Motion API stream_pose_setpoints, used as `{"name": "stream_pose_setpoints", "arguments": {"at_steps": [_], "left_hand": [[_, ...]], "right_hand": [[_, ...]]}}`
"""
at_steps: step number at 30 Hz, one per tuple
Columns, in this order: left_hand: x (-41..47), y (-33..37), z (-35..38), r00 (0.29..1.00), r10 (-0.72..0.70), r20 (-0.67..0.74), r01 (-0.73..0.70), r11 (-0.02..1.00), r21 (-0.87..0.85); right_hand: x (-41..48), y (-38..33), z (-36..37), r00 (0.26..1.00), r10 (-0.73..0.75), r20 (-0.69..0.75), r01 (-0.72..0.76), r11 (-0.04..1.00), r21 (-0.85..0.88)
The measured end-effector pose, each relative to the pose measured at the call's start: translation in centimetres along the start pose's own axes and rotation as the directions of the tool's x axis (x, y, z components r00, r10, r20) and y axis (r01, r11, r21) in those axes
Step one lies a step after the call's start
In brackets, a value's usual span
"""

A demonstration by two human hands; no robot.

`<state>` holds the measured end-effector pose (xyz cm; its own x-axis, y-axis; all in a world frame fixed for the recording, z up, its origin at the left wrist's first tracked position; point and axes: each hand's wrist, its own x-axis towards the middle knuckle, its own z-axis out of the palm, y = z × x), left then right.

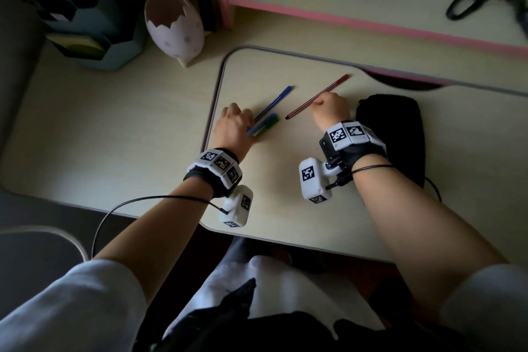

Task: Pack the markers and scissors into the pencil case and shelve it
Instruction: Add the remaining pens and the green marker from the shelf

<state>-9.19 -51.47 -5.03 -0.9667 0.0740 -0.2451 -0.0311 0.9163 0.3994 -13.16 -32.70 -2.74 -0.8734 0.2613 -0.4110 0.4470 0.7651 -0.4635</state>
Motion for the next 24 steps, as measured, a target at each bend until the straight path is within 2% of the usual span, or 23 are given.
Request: {"name": "stream_pose_setpoints", "arguments": {"at_steps": [6, 15, 19, 24], "left_hand": [[2.8, -0.6, -0.4, 0.996, -0.017, 0.083, 0.021, 0.998, -0.053], [4.9, -0.3, -0.5, 0.988, -0.02, 0.153, 0.034, 0.996, -0.087], [5.5, -0.3, -0.9, 0.973, -0.058, 0.225, 0.069, 0.997, -0.04], [5.4, -0.8, -1.1, 0.962, -0.104, 0.253, 0.112, 0.994, -0.015]], "right_hand": [[1.8, -0.3, 0.2, 0.987, 0.162, -0.017, -0.161, 0.987, 0.027], [3.1, -0.7, 0.7, 0.963, 0.253, -0.089, -0.247, 0.966, 0.072], [2.9, -0.7, 0.9, 0.963, 0.262, -0.06, -0.258, 0.963, 0.075], [2.4, -0.8, 1.1, 0.961, 0.277, 0.028, -0.277, 0.944, 0.181]]}}
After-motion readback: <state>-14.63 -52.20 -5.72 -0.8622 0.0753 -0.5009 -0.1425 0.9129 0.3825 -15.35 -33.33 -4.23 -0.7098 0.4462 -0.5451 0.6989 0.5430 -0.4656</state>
